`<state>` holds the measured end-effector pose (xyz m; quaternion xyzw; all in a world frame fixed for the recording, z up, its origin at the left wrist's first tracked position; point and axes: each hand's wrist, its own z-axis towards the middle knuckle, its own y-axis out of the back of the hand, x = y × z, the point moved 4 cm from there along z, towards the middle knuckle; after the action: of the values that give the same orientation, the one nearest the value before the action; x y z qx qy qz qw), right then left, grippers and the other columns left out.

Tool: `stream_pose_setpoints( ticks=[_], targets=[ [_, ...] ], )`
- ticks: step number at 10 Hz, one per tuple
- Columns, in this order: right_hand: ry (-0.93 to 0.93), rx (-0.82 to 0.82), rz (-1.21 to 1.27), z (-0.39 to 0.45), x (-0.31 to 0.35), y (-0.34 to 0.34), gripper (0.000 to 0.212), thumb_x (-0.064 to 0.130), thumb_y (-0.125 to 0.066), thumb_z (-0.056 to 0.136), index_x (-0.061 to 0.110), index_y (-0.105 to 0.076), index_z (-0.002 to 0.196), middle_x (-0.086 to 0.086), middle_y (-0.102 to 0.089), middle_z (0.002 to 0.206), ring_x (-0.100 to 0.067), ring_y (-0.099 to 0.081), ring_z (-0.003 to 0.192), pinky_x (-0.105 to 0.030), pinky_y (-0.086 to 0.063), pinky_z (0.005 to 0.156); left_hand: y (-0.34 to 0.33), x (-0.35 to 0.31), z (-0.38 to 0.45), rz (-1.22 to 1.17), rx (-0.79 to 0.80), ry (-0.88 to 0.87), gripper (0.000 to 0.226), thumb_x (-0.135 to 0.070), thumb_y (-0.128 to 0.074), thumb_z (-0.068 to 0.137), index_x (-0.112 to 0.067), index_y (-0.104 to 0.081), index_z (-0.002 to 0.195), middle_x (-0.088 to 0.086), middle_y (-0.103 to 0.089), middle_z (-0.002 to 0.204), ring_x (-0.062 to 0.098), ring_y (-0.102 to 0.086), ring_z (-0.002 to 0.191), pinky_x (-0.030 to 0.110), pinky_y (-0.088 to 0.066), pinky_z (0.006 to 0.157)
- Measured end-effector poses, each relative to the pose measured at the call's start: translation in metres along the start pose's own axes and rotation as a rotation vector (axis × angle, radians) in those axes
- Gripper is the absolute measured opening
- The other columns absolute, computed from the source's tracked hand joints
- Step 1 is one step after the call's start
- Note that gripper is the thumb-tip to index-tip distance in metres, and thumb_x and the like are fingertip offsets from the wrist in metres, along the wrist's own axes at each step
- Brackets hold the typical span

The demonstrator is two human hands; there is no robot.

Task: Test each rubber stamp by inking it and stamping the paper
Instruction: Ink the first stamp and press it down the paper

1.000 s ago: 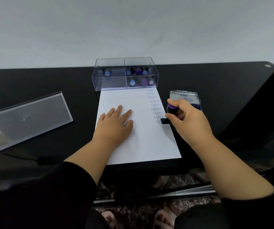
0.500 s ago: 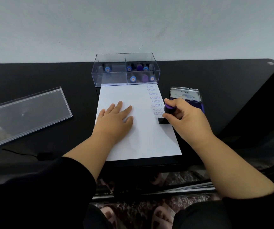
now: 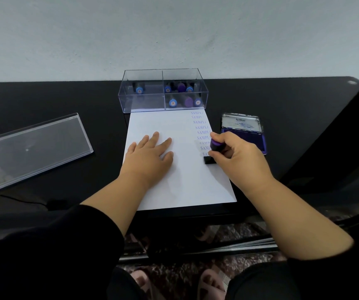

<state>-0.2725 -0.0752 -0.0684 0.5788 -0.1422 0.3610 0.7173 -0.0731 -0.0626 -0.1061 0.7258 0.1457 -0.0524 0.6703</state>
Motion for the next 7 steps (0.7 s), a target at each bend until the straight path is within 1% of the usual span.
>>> stream_pose_setpoints(
  ticks=[2, 3, 4, 5, 6, 7],
  targets=[
    [0.003, -0.011, 0.014, 0.0, 0.0, 0.002, 0.033, 0.022, -0.066, 0.086, 0.029, -0.061, 0.117, 0.017, -0.051, 0.07, -0.008, -0.051, 0.07, -0.025, -0.047, 0.07, 0.001, 0.0, -0.001, -0.003, 0.003, 0.001, 0.048, -0.043, -0.023, 0.101, -0.042, -0.016, 0.149, -0.009, -0.001, 0.16, 0.011, 0.002, 0.147, 0.034, 0.004, 0.118],
    [-0.056, -0.133, 0.13, 0.004, -0.006, 0.014, 0.034, 0.021, -0.068, 0.084, 0.032, -0.062, 0.115, 0.016, -0.058, 0.076, -0.007, -0.057, 0.072, -0.024, -0.049, 0.078, 0.001, 0.0, -0.001, -0.003, -0.003, 0.001, 0.048, -0.043, -0.023, 0.101, -0.042, -0.016, 0.149, -0.009, -0.001, 0.16, 0.011, 0.002, 0.147, 0.034, 0.005, 0.118],
    [-0.102, -0.199, 0.21, 0.007, -0.012, 0.024, 0.033, 0.018, -0.068, 0.084, 0.03, -0.062, 0.114, 0.02, -0.058, 0.076, -0.002, -0.055, 0.071, -0.02, -0.048, 0.08, 0.001, 0.0, 0.0, -0.015, -0.008, 0.005, 0.048, -0.042, -0.024, 0.101, -0.043, -0.017, 0.148, -0.01, -0.002, 0.16, 0.011, 0.002, 0.147, 0.033, 0.005, 0.117],
    [-0.124, -0.227, 0.24, 0.008, -0.019, 0.03, 0.032, 0.018, -0.067, 0.084, 0.031, -0.062, 0.113, 0.02, -0.059, 0.078, 0.001, -0.056, 0.071, -0.018, -0.047, 0.078, 0.0, 0.0, 0.0, -0.013, -0.008, 0.005, 0.048, -0.042, -0.024, 0.1, -0.044, -0.017, 0.148, -0.01, -0.002, 0.16, 0.011, 0.002, 0.147, 0.033, 0.005, 0.118],
    [-0.142, -0.24, 0.259, 0.01, -0.023, 0.032, 0.032, 0.018, -0.067, 0.085, 0.031, -0.062, 0.113, 0.022, -0.058, 0.077, 0.01, -0.054, 0.067, -0.01, -0.044, 0.073, 0.0, 0.0, 0.0, -0.012, -0.007, 0.003, 0.048, -0.043, -0.024, 0.1, -0.044, -0.016, 0.148, -0.01, -0.001, 0.16, 0.011, 0.002, 0.147, 0.033, 0.005, 0.118],
    [-0.144, -0.244, 0.266, 0.01, -0.023, 0.034, 0.032, 0.017, -0.067, 0.085, 0.031, -0.062, 0.114, 0.022, -0.057, 0.075, 0.014, -0.052, 0.064, -0.003, -0.041, 0.068, 0.0, 0.0, 0.0, -0.009, -0.008, 0.002, 0.048, -0.043, -0.023, 0.1, -0.043, -0.016, 0.148, -0.01, -0.001, 0.16, 0.011, 0.002, 0.147, 0.033, 0.005, 0.118]
  ],
)
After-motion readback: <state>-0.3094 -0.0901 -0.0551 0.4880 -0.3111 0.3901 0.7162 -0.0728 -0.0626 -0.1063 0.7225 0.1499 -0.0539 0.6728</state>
